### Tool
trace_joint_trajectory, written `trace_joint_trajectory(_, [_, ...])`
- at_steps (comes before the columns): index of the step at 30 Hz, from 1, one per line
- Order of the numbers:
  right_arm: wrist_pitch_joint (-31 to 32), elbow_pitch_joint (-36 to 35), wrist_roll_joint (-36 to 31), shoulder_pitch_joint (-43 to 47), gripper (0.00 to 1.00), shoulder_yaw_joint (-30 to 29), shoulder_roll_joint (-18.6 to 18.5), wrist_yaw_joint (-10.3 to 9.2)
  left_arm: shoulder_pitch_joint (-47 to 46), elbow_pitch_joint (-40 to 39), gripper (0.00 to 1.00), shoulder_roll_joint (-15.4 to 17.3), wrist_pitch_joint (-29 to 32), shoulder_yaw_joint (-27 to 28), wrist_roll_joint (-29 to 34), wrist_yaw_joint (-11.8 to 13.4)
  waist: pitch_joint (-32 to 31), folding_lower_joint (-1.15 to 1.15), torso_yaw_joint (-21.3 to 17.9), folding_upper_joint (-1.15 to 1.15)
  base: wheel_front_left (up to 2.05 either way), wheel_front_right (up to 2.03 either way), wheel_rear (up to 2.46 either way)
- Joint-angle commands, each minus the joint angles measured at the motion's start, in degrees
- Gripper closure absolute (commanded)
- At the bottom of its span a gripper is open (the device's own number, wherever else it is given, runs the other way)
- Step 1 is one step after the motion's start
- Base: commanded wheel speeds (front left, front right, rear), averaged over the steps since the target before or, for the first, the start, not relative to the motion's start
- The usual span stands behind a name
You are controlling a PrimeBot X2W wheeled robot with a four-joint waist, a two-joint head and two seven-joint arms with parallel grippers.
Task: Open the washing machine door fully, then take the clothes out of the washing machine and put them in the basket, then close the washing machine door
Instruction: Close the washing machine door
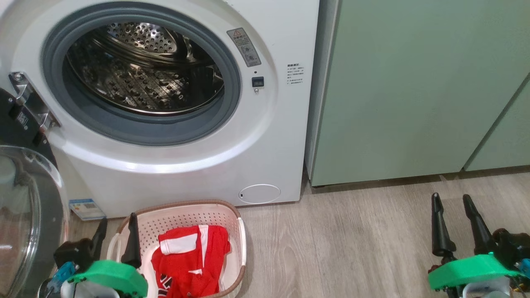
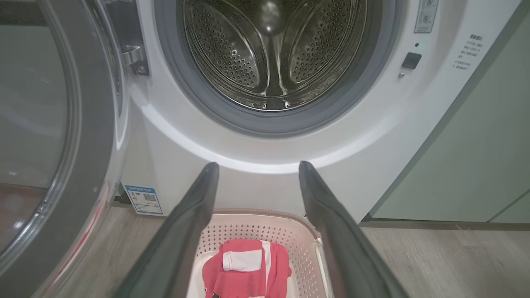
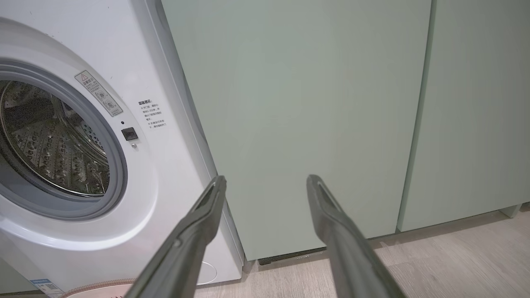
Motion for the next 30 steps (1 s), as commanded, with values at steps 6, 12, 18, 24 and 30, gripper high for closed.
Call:
trace_joint_trajectory(6, [-0.36,-1.92,0.1,-0.38,0.0,1.39,-0.37,-0.04,-1.94,-1.41,0.0,0.69,-0.54,2.47,0.53,-0.51,0.05,0.0,0.05,0.0,0.0,0.0,0.0])
trace_joint_trajectory(12, [-0.36,-1.83,0.06,-0.18,0.0,1.31,-0.39,-0.04,-1.99,-1.17,0.0,0.82,-0.54,2.97,0.71,-0.59,-0.09,0.0,0.16,0.0,0.0,0.0,0.0])
trace_joint_trajectory(18, [-0.36,-1.89,0.06,0.04,0.0,1.28,-0.34,-0.04,-2.04,-1.2,0.0,0.79,-0.54,3.42,0.89,-0.66,-0.23,0.0,0.28,0.0,-0.81,0.81,0.0])
trace_joint_trajectory(24, [-0.36,-1.89,0.04,-0.07,0.0,1.36,-0.22,-0.04,-2.3,-0.96,0.0,1.12,-0.54,3.22,1.03,-0.74,-0.16,0.0,0.29,0.0,-1.63,1.63,0.0])
trace_joint_trajectory(30, [-0.36,-1.9,0.0,0.13,0.0,1.28,-0.07,-0.04,-2.39,-0.78,0.0,1.44,-0.55,3.18,1.38,-0.76,-0.14,0.0,0.3,0.0,-2.13,2.13,0.0])
